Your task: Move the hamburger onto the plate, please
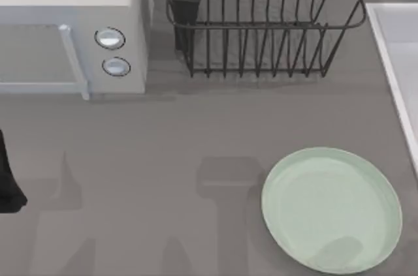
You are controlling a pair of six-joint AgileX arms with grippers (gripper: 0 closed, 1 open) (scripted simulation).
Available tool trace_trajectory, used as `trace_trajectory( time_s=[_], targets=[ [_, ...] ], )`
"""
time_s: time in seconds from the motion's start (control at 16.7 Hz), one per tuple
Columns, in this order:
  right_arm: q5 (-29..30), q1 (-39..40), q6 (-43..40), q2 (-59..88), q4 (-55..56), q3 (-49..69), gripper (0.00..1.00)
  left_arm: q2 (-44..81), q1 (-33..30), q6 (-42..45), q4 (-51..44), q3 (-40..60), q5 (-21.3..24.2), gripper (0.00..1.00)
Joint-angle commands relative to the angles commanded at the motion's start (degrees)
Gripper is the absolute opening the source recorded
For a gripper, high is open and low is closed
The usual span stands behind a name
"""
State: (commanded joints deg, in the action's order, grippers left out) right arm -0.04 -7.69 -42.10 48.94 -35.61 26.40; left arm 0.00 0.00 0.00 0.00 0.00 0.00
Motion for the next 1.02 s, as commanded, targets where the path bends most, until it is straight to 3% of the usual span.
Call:
trace_trajectory(
  time_s=[0.48,1.02],
  targets=[
    [0.2,-4.5,-23.2,26.1,-19.0,15.6,1.0,0.0,0.0,0.0,0.0,0.0,0.0,1.0],
    [0.2,-4.6,-24.8,29.0,-18.1,15.4,1.0,0.0,0.0,0.0,0.0,0.0,0.0,1.0]
  ],
)
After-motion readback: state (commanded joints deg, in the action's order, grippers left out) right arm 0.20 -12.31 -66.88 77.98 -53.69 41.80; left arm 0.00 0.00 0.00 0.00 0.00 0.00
